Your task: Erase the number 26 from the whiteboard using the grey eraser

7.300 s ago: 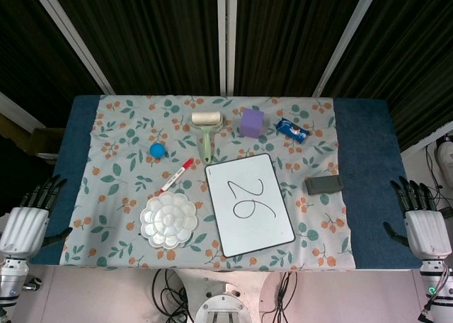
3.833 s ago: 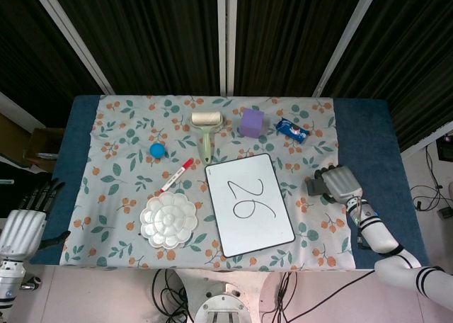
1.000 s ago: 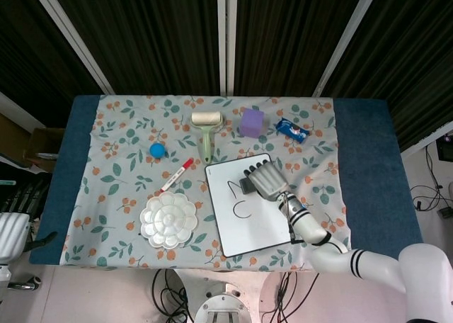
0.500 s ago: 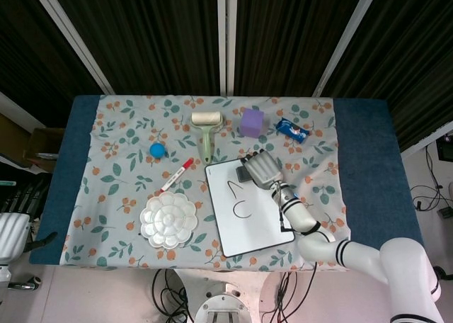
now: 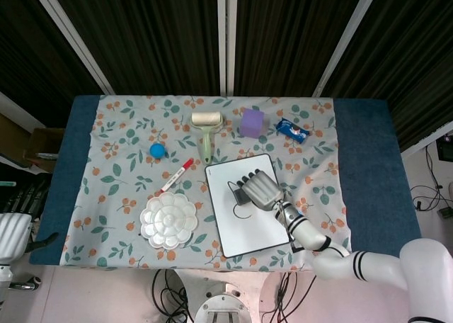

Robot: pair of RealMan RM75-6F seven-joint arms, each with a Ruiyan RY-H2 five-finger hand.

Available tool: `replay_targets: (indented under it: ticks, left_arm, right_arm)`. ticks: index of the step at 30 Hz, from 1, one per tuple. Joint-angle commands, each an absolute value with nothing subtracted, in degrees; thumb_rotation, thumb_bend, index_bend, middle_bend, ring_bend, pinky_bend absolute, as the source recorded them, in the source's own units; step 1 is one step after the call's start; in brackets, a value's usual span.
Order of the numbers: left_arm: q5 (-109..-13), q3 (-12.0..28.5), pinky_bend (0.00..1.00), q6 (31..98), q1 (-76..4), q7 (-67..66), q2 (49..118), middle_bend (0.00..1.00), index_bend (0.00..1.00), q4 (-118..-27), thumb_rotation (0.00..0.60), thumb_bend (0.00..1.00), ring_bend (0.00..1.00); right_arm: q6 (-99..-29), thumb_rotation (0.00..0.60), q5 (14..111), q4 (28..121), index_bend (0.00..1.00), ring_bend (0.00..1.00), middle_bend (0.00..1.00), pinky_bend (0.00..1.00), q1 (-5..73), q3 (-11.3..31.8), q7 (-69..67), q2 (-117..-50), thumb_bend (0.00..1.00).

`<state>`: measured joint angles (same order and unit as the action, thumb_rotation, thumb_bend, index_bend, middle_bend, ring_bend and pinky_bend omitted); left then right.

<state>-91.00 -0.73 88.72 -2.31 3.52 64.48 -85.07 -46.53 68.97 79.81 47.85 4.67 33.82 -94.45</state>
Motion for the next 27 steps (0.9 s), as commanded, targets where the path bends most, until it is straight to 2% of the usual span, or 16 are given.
replay_targets:
  ticks: [1, 8, 12, 19, 27]
  left_arm:
    - [-91.30, -0.76, 0.18, 88.67, -2.47, 3.31, 64.51, 0.05, 0.03, -85.25, 0.600, 0.00, 0.04]
    - [-91.27, -0.83, 0.18, 88.67, -2.39, 2.72, 64.25, 0.05, 0.03, -85.53, 0.600, 0.00, 0.04]
    - [-91.03, -0.74, 0.18, 88.35, -2.52, 2.69, 64.41, 0.05, 0.03, -85.52, 0.600, 0.00, 0.04]
    - [-90.93, -0.72, 0.18, 88.38, -2.47, 2.73, 64.32, 0.05, 0.03, -85.40, 0.600, 0.00, 0.04]
    - [-89.80, -0.43, 0.18, 87.89, -2.41, 2.89, 63.11, 0.05, 0.03, -86.03, 0.600, 0.00, 0.04]
  right_arm:
    - [-47.01, 0.600, 70.20, 86.23, 0.79, 0.61, 0.67, 0.72, 45.80, 0.67, 35.32, -89.59, 0.29]
    - [-48.94, 0.600, 74.88, 92.39, 0.80, 0.62, 0.68, 0.72, 43.58, -3.77, 35.02, -84.84, 0.29]
    - [-49.32, 0.600, 76.90, 93.58, 0.80, 0.62, 0.68, 0.72, 43.61, -3.97, 34.96, -84.64, 0.29]
    - [-49.33, 0.600, 76.68, 89.89, 0.80, 0.62, 0.68, 0.72, 45.36, -0.31, 36.32, -89.83, 0.29]
    - [-46.53, 0.600, 67.17, 82.53, 0.80, 0.62, 0.68, 0.73, 49.55, 6.47, 39.34, -97.06, 0.29]
